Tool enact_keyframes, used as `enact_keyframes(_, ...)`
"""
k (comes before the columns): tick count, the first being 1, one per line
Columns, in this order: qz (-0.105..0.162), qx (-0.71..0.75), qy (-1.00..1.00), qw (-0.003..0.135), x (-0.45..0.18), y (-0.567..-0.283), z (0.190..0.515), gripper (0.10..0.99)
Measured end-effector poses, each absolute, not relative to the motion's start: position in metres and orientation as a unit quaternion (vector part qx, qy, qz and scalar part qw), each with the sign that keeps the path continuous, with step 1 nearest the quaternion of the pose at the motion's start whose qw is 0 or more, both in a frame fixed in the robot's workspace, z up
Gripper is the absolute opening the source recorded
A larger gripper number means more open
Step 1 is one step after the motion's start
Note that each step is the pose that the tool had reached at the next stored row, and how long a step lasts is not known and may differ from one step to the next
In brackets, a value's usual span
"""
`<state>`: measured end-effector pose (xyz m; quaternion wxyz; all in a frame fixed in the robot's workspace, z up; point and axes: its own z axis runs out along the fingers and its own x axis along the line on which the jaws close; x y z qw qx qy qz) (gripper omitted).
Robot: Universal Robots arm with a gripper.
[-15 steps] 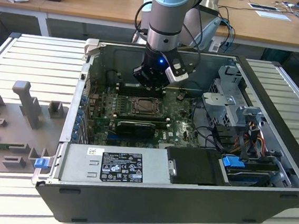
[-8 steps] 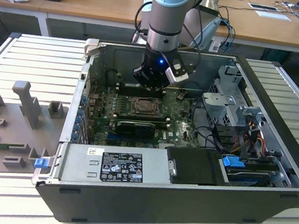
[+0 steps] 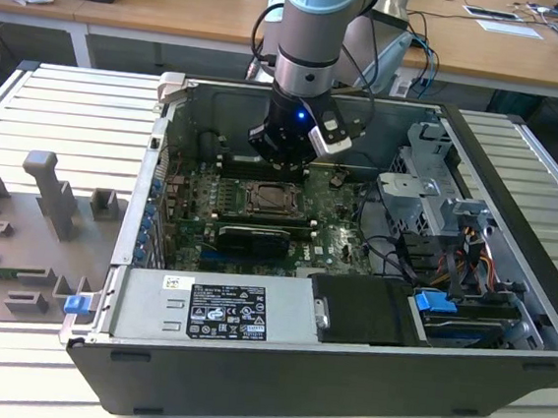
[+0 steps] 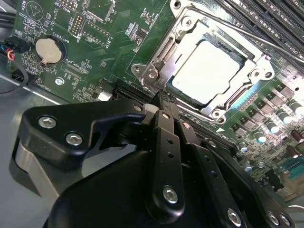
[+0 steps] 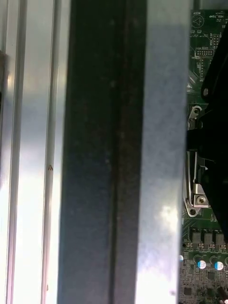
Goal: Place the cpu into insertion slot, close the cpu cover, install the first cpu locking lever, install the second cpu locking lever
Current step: 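Install the second cpu locking lever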
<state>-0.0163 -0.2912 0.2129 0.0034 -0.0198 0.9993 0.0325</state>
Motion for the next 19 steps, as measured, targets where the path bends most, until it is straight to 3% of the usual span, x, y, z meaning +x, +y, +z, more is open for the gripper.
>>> enact_keyframes(19, 0.033, -0.020, 0.999, 0.003, -0.0163, -0.2984, 0.2128, 0.106)
